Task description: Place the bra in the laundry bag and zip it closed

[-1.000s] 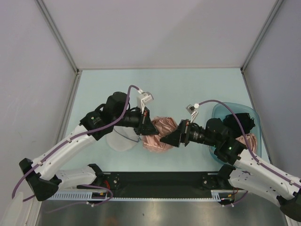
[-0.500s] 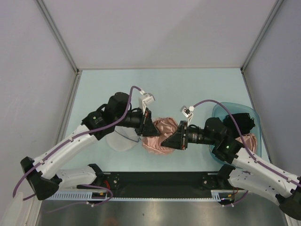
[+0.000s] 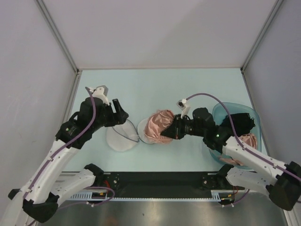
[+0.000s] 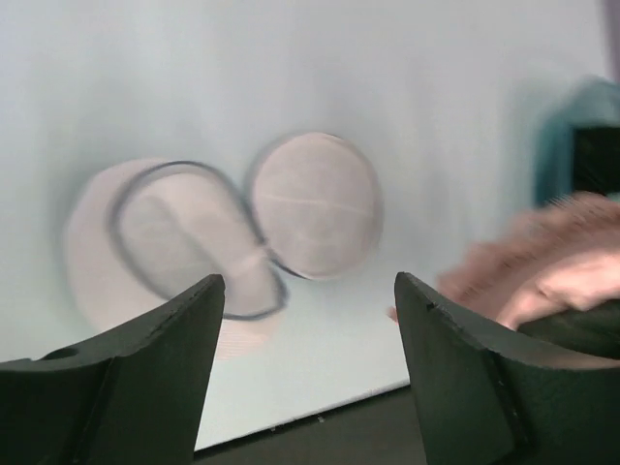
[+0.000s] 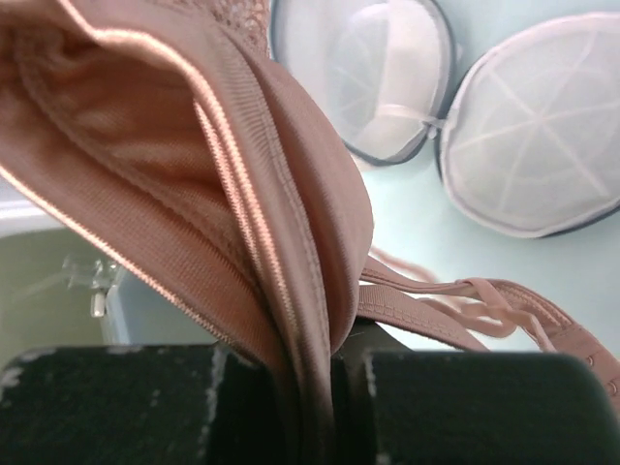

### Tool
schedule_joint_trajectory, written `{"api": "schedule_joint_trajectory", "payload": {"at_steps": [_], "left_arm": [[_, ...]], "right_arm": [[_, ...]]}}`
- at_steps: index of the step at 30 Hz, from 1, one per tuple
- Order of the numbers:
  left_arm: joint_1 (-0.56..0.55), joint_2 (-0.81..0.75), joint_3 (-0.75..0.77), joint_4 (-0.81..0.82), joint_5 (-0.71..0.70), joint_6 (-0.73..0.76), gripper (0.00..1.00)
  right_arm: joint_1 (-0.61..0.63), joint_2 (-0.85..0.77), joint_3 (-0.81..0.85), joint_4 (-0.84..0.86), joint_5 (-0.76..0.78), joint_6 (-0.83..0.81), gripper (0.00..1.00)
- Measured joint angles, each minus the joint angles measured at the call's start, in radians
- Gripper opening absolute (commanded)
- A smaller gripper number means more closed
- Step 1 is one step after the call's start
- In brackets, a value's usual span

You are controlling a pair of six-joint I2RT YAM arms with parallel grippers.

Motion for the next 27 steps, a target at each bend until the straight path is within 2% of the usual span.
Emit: {"api": "schedule_joint_trajectory", "payload": {"at_steps": [4, 7, 11, 16, 18, 21, 23, 24, 25, 27], "left_arm": [[0.2, 0.038, -0.089, -0.035, -0.082, -0.043, 0.75], [0.323, 0.089, -0.186, -0.034, -0.072, -0.053, 0.75], [0.361, 0.12, -0.24, -0.039, -0.07, -0.059, 0.72], [0.366, 0.14, -0.254, 0.021, -0.064, -0.06, 0.46], [0.369, 0.156, -0.265, 0.047, -0.06, -0.051, 0.43], [0.37, 0.177, -0.282, 0.079, -0.047, -0.04, 0.29], [0.37, 0.188, -0.286, 0.092, -0.037, -0.028, 0.13], [0.37, 0.193, -0.288, 0.098, -0.032, -0.022, 0.1], [0.37, 0.197, -0.288, 0.104, -0.027, -0.018, 0.01], [0.37, 0.2, -0.289, 0.115, -0.013, -0.003, 0.0]], "right_arm": [[-0.006, 0.174, 0.104, -0.017, 0.01, -0.042, 0.0], [-0.008, 0.321, 0.214, -0.009, 0.013, -0.071, 0.0], [-0.006, 0.503, 0.332, 0.046, 0.009, -0.097, 0.0], [0.014, 0.714, 0.459, 0.108, -0.021, -0.104, 0.0], [0.032, 0.784, 0.499, 0.122, -0.037, -0.105, 0.0], [0.067, 0.867, 0.55, 0.127, -0.062, -0.107, 0.0], [0.089, 0.901, 0.57, 0.127, -0.073, -0.108, 0.0], [0.097, 0.912, 0.576, 0.126, -0.081, -0.111, 0.0], [0.104, 0.921, 0.579, 0.127, -0.088, -0.112, 0.0], [0.119, 0.945, 0.592, 0.127, -0.121, -0.114, 0.0]]}}
